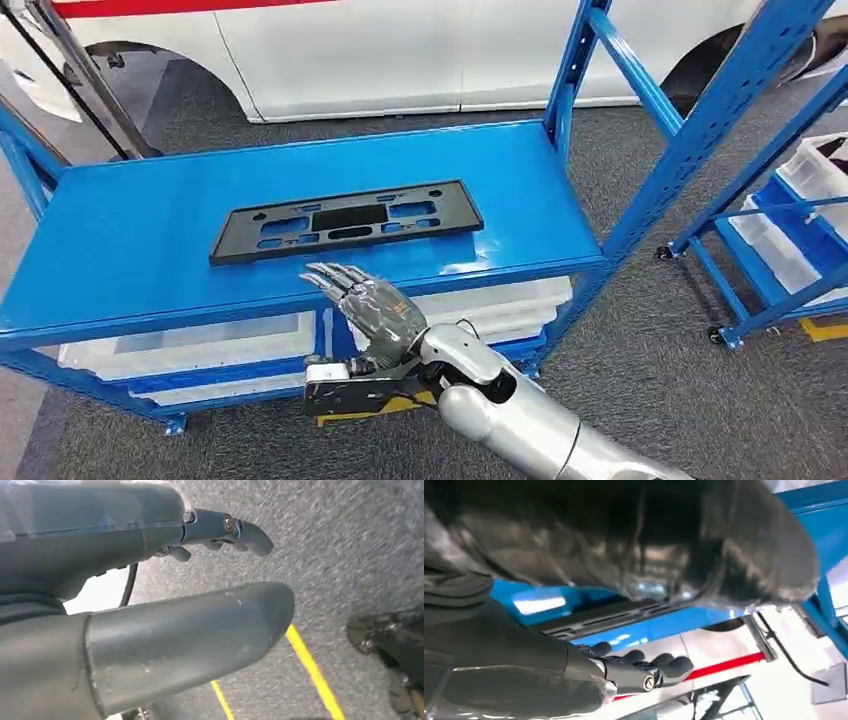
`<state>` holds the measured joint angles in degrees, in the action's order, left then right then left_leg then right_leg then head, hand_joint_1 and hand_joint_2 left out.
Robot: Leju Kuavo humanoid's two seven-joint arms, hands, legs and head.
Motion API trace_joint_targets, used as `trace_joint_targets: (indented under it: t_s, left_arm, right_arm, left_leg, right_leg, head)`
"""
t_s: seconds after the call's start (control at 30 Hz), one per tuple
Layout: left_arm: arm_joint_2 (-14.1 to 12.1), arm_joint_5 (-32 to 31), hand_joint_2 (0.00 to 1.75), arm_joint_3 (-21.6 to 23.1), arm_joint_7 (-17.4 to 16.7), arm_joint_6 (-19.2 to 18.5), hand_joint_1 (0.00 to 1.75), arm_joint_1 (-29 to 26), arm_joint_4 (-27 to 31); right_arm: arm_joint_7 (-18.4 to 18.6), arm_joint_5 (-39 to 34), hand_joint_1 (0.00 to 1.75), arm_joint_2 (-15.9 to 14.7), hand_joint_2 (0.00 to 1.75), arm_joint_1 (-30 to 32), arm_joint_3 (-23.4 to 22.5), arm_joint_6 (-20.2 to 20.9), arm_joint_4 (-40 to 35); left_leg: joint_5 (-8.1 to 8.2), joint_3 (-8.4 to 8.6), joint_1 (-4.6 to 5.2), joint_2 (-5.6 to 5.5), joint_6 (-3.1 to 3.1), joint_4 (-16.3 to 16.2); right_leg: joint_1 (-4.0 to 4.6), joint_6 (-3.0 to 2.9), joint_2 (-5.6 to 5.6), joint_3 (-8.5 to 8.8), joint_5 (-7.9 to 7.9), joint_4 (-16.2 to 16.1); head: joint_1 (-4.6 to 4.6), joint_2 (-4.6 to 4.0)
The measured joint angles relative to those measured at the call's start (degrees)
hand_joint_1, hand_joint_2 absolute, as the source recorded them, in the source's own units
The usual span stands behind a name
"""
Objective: Take the parts from the cabinet and place them on the table.
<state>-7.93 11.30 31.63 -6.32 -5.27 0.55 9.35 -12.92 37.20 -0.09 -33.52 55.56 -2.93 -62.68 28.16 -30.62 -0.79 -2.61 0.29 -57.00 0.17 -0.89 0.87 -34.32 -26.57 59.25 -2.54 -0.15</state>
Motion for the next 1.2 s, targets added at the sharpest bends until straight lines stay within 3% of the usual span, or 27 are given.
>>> trace_joint_targets:
  t_s: [0.03,0.07,0.1,0.2,0.23,0.27,0.3,0.33,0.37,0.4,0.43,0.5,0.57,0.6,0.7,0.73,0.77,0.8,0.87,0.9,0.93,0.97,1.03,1.07,1.1,1.13,1.2]
  left_arm:
    - [0.0,0.0,0.0,0.02,0.0,0.0,0.0,0.07,0.0]
    - [-0.04,0.0,0.0,0.04,0.0,0.0,0.0,-0.04,0.0]
    - [-0.02,0.0,0.0,0.04,0.0,0.0,0.0,0.06,0.0]
    - [-0.04,0.0,0.0,0.04,0.0,0.04,0.0,0.15,0.0]
    - [-0.04,0.0,0.0,0.04,0.0,0.07,0.0,0.03,0.0]
    - [-0.04,0.0,0.0,0.04,0.0,0.07,0.0,-0.03,0.0]
    - [-0.09,0.0,0.0,0.04,0.0,0.07,0.0,-0.17,0.0]
    - [-0.09,0.0,0.0,0.04,0.0,0.07,0.0,-0.18,0.0]
    - [-0.09,0.0,0.0,0.04,0.0,0.07,0.0,-0.17,0.0]
    - [0.02,0.0,0.0,0.04,0.0,0.04,0.0,-0.25,-0.02]
    - [0.0,0.0,0.0,0.04,0.0,0.04,0.0,-0.03,-0.04]
    - [0.0,0.0,0.0,0.04,0.0,0.04,0.0,0.04,-0.04]
    - [0.02,0.0,0.0,0.04,0.0,0.04,0.0,-0.1,-0.04]
    - [0.0,0.0,0.0,0.04,-0.02,0.04,0.0,-0.24,-0.04]
    - [0.0,0.02,0.0,0.04,-0.02,0.04,0.0,-0.04,-0.04]
    - [0.0,0.02,0.0,0.04,-0.02,0.04,0.0,-0.05,-0.04]
    - [0.0,0.02,0.0,0.04,-0.02,0.04,0.0,-0.11,-0.04]
    - [0.0,0.02,0.0,0.04,-0.02,0.04,0.0,-0.18,-0.04]
    - [0.02,0.02,0.0,0.04,-0.02,0.04,0.0,-0.12,-0.04]
    - [0.18,0.02,0.0,0.04,-0.02,0.04,0.0,-0.18,-0.04]
    - [0.42,0.02,0.0,0.07,-0.02,0.04,0.0,0.07,-0.04]
    - [0.37,0.02,0.0,0.04,-0.02,0.11,0.0,0.06,-0.07]
    - [0.37,0.02,0.0,0.04,-0.07,0.13,0.0,0.02,-0.07]
    - [0.33,0.02,0.0,0.07,-0.09,0.2,0.0,0.06,-0.07]
    - [0.37,0.09,0.0,0.07,-0.09,0.24,0.0,0.06,-0.07]
    - [0.37,0.13,0.0,0.07,-0.11,0.24,0.0,0.05,-0.07]
    - [0.35,0.26,0.0,0.07,-0.15,0.33,0.0,0.09,-0.07]
  right_arm:
    - [0.0,0.0,0.0,0.09,0.0,-0.06,0.0,-0.02,-0.07]
    - [0.0,0.0,0.0,0.24,0.0,-0.04,0.0,-0.02,-0.15]
    - [-0.02,0.0,0.0,0.35,0.0,-0.15,0.0,-0.02,-0.18]
    - [0.0,0.0,0.0,0.44,0.0,0.01,0.02,0.09,-0.04]
    - [0.0,0.0,0.0,0.44,0.0,0.08,0.02,0.15,0.02]
    - [0.0,0.0,0.0,0.44,0.0,0.09,0.04,0.15,0.02]
    - [0.0,0.0,0.0,0.44,0.0,0.08,0.04,0.15,0.02]
    - [0.0,0.0,0.0,0.46,0.0,0.07,0.04,0.15,0.02]
    - [0.0,0.0,0.0,0.46,0.0,0.06,0.04,0.15,0.02]
    - [-0.02,0.0,0.0,0.44,0.0,0.0,0.04,0.15,0.04]
    - [0.0,0.0,0.0,0.48,0.0,-0.06,0.07,0.18,0.04]
    - [0.0,0.0,0.0,0.48,0.0,-0.01,0.07,0.17,0.0]
    - [0.0,0.0,0.0,0.48,0.0,-0.12,0.07,0.15,-0.15]
    - [0.0,0.0,0.0,0.48,0.0,-0.19,0.07,0.13,-0.18]
    - [0.0,0.0,0.0,0.39,0.0,0.11,0.09,0.17,-0.15]
    - [0.02,0.0,0.0,0.35,0.0,0.22,0.09,0.18,-0.11]
    - [0.02,0.0,0.0,0.35,0.0,0.25,0.11,0.2,-0.07]
    - [0.02,0.0,0.0,0.33,0.0,0.24,0.11,0.17,-0.07]
    - [0.04,0.0,0.0,0.35,0.0,0.2,0.11,0.2,-0.07]
    - [0.04,0.0,0.0,0.33,0.0,0.2,0.11,0.22,-0.04]
    - [0.11,0.0,0.0,0.33,0.0,0.17,0.13,0.28,-0.05]
    - [0.15,0.0,0.0,0.33,0.0,0.11,0.2,0.37,-0.07]
    - [0.35,0.0,0.0,0.33,0.0,0.1,0.2,0.59,-0.15]
    - [0.46,0.0,0.0,0.48,0.0,0.16,0.2,0.61,-0.55]
    - [0.5,0.0,0.0,0.5,0.0,0.15,0.2,0.63,-0.57]
    - [0.61,0.0,0.0,0.63,0.0,0.07,0.2,0.66,-0.57]
    - [0.79,0.0,0.0,0.61,0.0,0.24,0.2,0.74,-0.55]
  left_leg:
    - [0.28,0.38,0.35,-0.05,-0.47,0.11]
    - [0.98,0.21,0.1,0.8,-0.62,-0.78]
    - [2.34,-1.03,0.03,1.56,-0.84,-3.4]
    - [7.05,-8.91,-0.3,2.1,-1.7,-16.94]
    - [6.59,-10.42,-0.45,2.18,-1.89,-18.63]
    - [4.46,-10.44,-0.63,2.26,-2.07,-17.35]
    - [1.25,-9.12,-0.83,2.32,-2.21,-13.51]
    - [-2.36,-6.93,-1.0,2.47,-2.33,-8.1]
    - [-4.81,-5.17,-1.16,2.84,-2.45,-3.24]
    - [-3.52,-4.46,-0.53,2.96,-2.44,-3.15]
    - [-2.61,-3.84,-0.52,2.82,-1.61,-1.49]
    - [-2.3,-4.23,-0.46,2.62,-0.87,-1.95]
    - [-2.07,-3.46,-0.61,2.55,0.04,-1.54]
    - [-1.77,-3.13,-0.59,2.59,0.51,-1.5]
    - [-1.12,-2.6,-0.29,2.41,1.39,-1.5]
    - [-0.81,-2.26,-0.15,2.24,1.47,-1.51]
    - [-0.43,-1.72,0.02,2.09,1.47,-1.5]
    - [0.04,-1.03,0.25,1.91,1.43,-1.5]
    - [0.98,0.43,0.67,1.55,1.4,-1.49]
    - [1.38,0.51,0.65,1.53,1.29,-1.25]
    - [1.6,0.89,0.99,1.37,0.95,-1.43]
    - [1.62,0.78,0.36,1.42,0.68,-1.29]
    - [1.82,1.14,0.32,1.7,0.22,-0.65]
    - [2.45,1.11,0.55,1.98,0.02,-0.79]
    - [2.73,0.83,0.41,2.31,-0.3,-1.84]
    - [4.04,-0.61,0.25,2.28,-0.54,-4.7]
    - [6.89,-5.71,-0.06,2.28,-1.24,-13.27]
  right_leg:
    - [-0.62,-0.24,-0.03,0.52,0.06,-0.86]
    - [-0.73,-0.47,-0.31,1.42,0.12,-1.51]
    - [-0.87,-0.88,-0.58,1.97,-0.04,-1.77]
    - [-0.86,-1.18,-1.19,2.62,-0.78,-1.79]
    - [-0.88,-1.14,-1.21,2.88,-1.04,-1.73]
    - [-0.95,-1.0,-1.21,3.29,-1.41,-1.69]
    - [-1.08,-0.81,-1.19,3.85,-1.88,-1.58]
    - [-1.24,-0.51,-1.2,4.53,-2.45,-1.42]
    - [-1.33,-0.1,-1.24,5.06,-3.12,-1.15]
    - [-0.89,0.43,-1.23,4.89,-3.57,-0.93]
    - [-0.85,0.75,-1.19,4.55,-3.72,-0.6]
    - [-0.77,0.89,-1.41,4.59,-3.76,-0.89]
    - [-1.15,1.58,-1.4,4.84,-4.83,-0.37]
    - [-1.08,1.63,-1.33,3.81,-5.87,2.16]
    - [-0.96,1.73,-1.2,-4.52,-10.23,15.55]
    - [-0.92,1.64,-1.17,-6.58,-9.93,17.89]
    - [-0.85,1.36,-1.15,-7.33,-8.1,17.5]
    - [-0.69,0.9,-1.12,-6.72,-4.88,14.47]
    - [-0.04,-0.56,-0.99,-3.64,1.95,5.1]
    - [0.23,-1.44,-0.88,-2.72,1.77,3.78]
    - [0.5,-1.57,-0.9,-2.42,2.08,2.76]
    - [0.73,-1.7,-0.96,-2.15,1.4,2.38]
    - [0.92,-2.05,-0.96,-1.75,1.07,1.47]
    - [-0.33,-2.12,-1.15,-0.17,0.75,-1.07]
    - [-0.13,-1.89,-1.1,0.61,0.89,-1.91]
    - [-0.28,-2.07,-1.21,1.19,0.77,-2.33]
    - [-0.42,-1.97,-1.27,1.91,0.24,-2.35]
  head:
    - [0.02,0.0]
    - [-0.02,0.0]
    - [-0.06,0.0]
    - [-0.06,0.0]
    - [-0.09,0.0]
    - [-0.06,0.0]
    - [-0.07,0.0]
    - [-0.09,0.0]
    - [-0.06,0.0]
    - [-0.13,0.0]
    - [-0.13,0.0]
    - [-0.13,0.0]
    - [-0.13,0.0]
    - [-0.11,0.0]
    - [-0.11,0.0]
    - [-0.11,0.0]
    - [-0.11,0.0]
    - [-0.11,0.0]
    - [-0.11,0.0]
    - [-0.13,0.0]
    - [-0.17,0.0]
    - [-0.09,0.0]
    - [-0.09,0.0]
    - [-0.09,0.0]
    - [-0.11,0.0]
    - [-0.11,0.0]
    - [-0.11,0.0]
